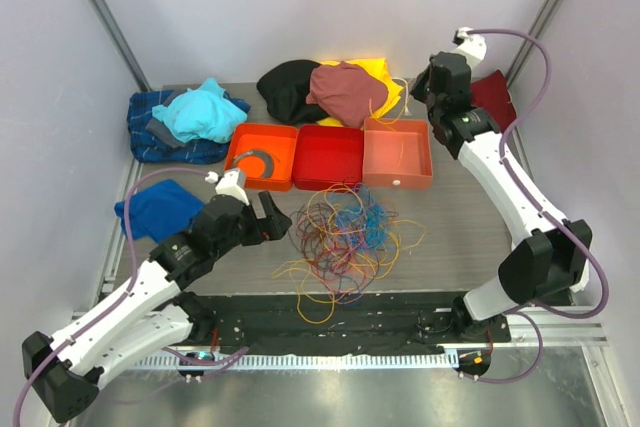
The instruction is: Untangle the cables
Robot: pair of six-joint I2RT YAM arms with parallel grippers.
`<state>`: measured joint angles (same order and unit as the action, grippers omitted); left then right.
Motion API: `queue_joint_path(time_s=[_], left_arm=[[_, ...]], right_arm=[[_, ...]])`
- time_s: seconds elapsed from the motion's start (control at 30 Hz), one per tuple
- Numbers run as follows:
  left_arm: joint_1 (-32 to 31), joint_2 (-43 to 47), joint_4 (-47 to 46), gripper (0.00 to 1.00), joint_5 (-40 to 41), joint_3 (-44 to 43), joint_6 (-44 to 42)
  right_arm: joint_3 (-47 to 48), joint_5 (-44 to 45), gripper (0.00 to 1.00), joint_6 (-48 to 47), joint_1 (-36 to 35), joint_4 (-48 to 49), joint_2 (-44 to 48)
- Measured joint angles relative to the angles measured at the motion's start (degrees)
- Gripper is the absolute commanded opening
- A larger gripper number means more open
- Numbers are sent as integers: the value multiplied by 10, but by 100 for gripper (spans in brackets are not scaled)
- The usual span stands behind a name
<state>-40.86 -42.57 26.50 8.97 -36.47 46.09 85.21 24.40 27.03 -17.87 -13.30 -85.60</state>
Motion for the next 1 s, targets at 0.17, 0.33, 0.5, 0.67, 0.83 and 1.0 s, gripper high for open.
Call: queue_joint_path(time_s=[0.17, 0.33, 0.5, 0.67, 0.83, 1.0], left_arm=[[0, -8, -1, 95, 0, 3, 2], [0, -8, -2, 95, 0, 9, 2], [0, -8, -1, 95, 0, 11, 2], [0, -8, -1, 95, 0, 11, 2], [0, -14, -2, 95, 0, 11, 3], [0, -24, -11, 96, 0, 11, 5]], right_arm=[[-43, -5, 1, 9, 1, 25, -18], [-101, -5, 1, 20, 3, 38, -59], [-115, -4, 47, 25, 5, 28, -121], [-115, 4, 64, 29, 5, 10, -131], [-127, 2, 60, 36, 5, 8, -76], [-224, -16, 57, 60, -20, 27, 102]])
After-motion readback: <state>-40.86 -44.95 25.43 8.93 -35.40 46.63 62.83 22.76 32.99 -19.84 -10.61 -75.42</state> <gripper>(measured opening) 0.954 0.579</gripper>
